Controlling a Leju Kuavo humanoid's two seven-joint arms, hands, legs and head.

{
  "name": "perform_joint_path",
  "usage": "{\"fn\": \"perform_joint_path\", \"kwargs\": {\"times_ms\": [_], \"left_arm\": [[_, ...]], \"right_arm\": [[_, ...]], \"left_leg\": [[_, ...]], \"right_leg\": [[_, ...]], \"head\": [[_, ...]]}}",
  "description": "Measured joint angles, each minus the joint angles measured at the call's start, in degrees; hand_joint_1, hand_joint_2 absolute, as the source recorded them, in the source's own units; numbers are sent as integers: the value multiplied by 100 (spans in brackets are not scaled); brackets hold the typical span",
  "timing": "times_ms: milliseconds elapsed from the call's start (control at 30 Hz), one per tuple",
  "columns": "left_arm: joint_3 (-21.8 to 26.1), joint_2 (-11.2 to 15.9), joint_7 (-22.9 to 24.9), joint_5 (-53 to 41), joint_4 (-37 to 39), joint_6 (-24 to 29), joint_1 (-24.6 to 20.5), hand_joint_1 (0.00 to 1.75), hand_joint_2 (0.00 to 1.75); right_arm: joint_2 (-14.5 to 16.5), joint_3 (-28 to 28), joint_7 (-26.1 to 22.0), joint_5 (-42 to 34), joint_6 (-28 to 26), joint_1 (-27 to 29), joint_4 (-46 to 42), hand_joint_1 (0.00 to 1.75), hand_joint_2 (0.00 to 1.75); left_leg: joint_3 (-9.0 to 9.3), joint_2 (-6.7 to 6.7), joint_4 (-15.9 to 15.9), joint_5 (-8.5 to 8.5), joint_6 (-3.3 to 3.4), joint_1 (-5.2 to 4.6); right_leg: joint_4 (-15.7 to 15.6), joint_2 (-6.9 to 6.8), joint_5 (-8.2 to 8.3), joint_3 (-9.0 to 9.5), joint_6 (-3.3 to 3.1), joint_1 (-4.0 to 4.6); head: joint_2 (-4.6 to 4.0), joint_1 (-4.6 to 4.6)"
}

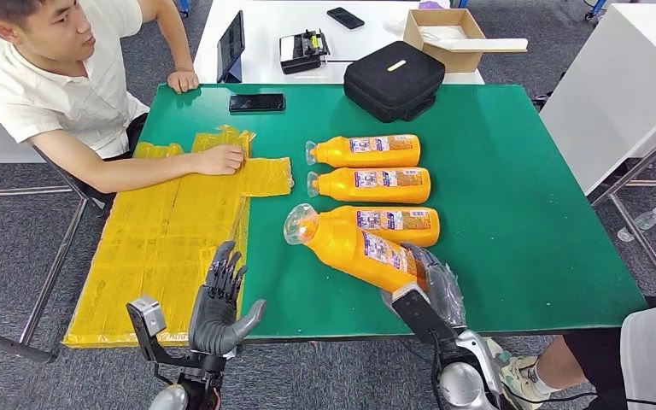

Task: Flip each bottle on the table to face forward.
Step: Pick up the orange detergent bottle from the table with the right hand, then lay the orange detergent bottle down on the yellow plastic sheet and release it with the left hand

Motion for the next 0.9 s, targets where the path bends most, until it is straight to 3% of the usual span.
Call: {"fn": "perform_joint_path", "kwargs": {"times_ms": [433,900], "left_arm": [[-314,15,-70,-107,141,-316,-125,0,175],[-603,22,-206,253,638,-119,-602,0,175]], "right_arm": [[221,554,-110,-148,167,-275,205,175,175],[466,1042,-59,-43,117,-843,1030,175,175]], "left_leg": [[-2,4,0,2,0,1],[-7,3,0,5,2,1]], "right_leg": [[1,0,1,-6,0,0],[2,0,2,-10,0,0]], "head": [[0,-3],[0,-2]]}}
